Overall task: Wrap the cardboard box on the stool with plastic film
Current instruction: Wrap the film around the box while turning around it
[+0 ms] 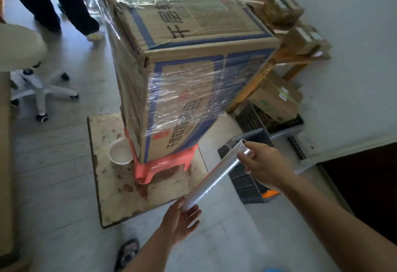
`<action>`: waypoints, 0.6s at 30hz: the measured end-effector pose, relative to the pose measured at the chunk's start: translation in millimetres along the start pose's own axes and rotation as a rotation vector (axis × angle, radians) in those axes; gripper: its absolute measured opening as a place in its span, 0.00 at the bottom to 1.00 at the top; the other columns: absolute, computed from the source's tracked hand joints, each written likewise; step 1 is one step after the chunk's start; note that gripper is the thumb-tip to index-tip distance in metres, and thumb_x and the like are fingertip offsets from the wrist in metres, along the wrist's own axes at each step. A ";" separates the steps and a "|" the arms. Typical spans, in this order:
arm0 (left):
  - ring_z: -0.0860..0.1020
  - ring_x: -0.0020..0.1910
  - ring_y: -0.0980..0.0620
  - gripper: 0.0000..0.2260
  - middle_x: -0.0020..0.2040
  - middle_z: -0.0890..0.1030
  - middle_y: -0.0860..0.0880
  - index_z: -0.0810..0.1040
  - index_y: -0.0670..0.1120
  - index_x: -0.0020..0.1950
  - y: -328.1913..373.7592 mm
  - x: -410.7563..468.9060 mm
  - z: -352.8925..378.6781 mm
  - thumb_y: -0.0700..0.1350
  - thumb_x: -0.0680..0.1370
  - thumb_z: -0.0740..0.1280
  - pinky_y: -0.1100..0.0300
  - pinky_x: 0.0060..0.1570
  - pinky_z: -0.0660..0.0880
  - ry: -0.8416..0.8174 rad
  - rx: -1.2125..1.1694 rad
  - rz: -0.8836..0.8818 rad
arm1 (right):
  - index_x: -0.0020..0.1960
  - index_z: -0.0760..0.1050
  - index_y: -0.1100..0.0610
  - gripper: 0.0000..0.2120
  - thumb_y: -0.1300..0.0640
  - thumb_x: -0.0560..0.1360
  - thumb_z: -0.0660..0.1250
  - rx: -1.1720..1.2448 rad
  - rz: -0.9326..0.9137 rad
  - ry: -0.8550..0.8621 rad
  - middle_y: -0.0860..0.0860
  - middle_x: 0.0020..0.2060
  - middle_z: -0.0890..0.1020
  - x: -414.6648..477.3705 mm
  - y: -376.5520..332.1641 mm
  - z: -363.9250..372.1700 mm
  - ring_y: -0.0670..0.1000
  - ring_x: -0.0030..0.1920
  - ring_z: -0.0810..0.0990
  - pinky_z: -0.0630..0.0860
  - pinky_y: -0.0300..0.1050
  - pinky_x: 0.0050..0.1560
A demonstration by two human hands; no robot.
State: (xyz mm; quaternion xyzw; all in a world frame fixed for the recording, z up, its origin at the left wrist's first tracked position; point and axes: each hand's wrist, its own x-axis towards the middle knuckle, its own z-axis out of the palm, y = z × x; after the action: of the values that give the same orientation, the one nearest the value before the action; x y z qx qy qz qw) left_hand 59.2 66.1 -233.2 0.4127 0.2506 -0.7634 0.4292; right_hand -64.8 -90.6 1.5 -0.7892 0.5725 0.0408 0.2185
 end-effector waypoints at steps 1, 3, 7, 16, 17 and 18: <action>0.80 0.46 0.46 0.16 0.43 0.81 0.43 0.77 0.39 0.54 3.5 -1.7 1.8 0.52 0.80 0.63 0.53 0.44 0.73 0.007 0.006 0.008 | 0.69 0.75 0.56 0.20 0.48 0.81 0.64 0.011 -0.020 0.014 0.51 0.46 0.83 3.3 0.1 -1.7 0.41 0.40 0.76 0.67 0.24 0.34; 0.80 0.46 0.46 0.14 0.46 0.81 0.43 0.76 0.42 0.59 13.5 -8.3 4.0 0.51 0.81 0.63 0.53 0.44 0.73 0.019 0.004 0.043 | 0.67 0.76 0.57 0.20 0.47 0.80 0.65 0.056 -0.062 0.040 0.48 0.45 0.79 7.2 -1.2 -4.5 0.39 0.40 0.74 0.64 0.27 0.36; 0.78 0.45 0.46 0.07 0.46 0.80 0.41 0.77 0.45 0.54 43.2 -49.6 1.5 0.45 0.82 0.60 0.53 0.41 0.78 0.033 -0.083 0.230 | 0.55 0.80 0.58 0.15 0.47 0.80 0.64 0.174 -0.103 0.078 0.45 0.42 0.76 4.6 -0.8 -7.0 0.38 0.39 0.74 0.64 0.32 0.37; 0.84 0.38 0.50 0.12 0.42 0.85 0.45 0.87 0.45 0.46 74.7 -180.7 20.0 0.45 0.78 0.64 0.53 0.48 0.78 0.033 0.003 0.695 | 0.49 0.78 0.58 0.09 0.52 0.81 0.65 0.980 0.036 0.071 0.55 0.44 0.84 -1.4 -6.5 -15.4 0.49 0.43 0.85 0.79 0.43 0.39; 0.84 0.40 0.50 0.12 0.43 0.85 0.45 0.88 0.46 0.44 72.0 -194.4 27.4 0.47 0.77 0.65 0.53 0.48 0.80 0.015 -0.022 0.739 | 0.50 0.78 0.58 0.09 0.53 0.81 0.64 1.016 0.032 0.069 0.55 0.44 0.84 -2.8 -4.2 -17.6 0.51 0.45 0.85 0.79 0.44 0.40; 0.85 0.42 0.49 0.13 0.45 0.85 0.45 0.88 0.46 0.44 68.3 -206.0 35.5 0.50 0.76 0.65 0.53 0.46 0.82 0.006 -0.033 0.787 | 0.50 0.77 0.58 0.09 0.53 0.82 0.63 1.050 0.021 0.060 0.56 0.46 0.84 -5.8 -1.3 -21.1 0.53 0.47 0.85 0.80 0.44 0.41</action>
State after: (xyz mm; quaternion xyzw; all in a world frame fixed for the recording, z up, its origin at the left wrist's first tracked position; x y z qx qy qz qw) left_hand 163.3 97.8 -42.1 0.4725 0.0869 -0.5352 0.6948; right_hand -69.4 -93.5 22.7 -0.5684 0.5300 -0.2721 0.5674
